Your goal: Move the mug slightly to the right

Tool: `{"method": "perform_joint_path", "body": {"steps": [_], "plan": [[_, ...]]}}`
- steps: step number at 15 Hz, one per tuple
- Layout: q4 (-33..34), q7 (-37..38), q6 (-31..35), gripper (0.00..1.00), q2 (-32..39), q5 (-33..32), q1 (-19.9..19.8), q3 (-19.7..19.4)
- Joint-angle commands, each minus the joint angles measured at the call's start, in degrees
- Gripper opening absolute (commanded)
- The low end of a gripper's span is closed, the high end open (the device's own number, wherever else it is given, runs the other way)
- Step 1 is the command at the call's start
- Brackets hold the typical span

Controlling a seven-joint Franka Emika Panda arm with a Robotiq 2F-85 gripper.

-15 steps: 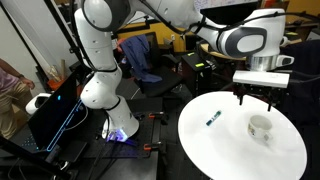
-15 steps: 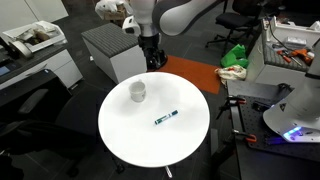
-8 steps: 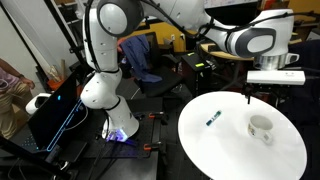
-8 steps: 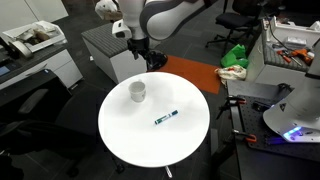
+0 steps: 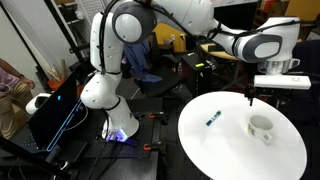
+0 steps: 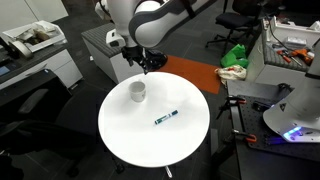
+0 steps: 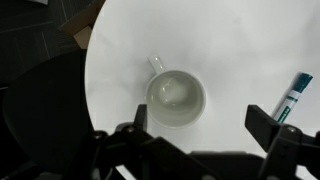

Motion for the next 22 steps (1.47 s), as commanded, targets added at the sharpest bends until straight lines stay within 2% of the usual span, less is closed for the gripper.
{"method": "perform_joint_path", "body": {"steps": [1, 13, 22], "plan": [[5.49, -2.31, -4.26, 1.0, 3.95, 1.29, -0.67, 0.45], [13.34, -3.97, -13.64, 1.0, 11.9, 3.44, -0.97, 0.82], [11.42, -3.54, -14.08, 1.0, 11.45, 2.73, 0.16, 2.05]]}}
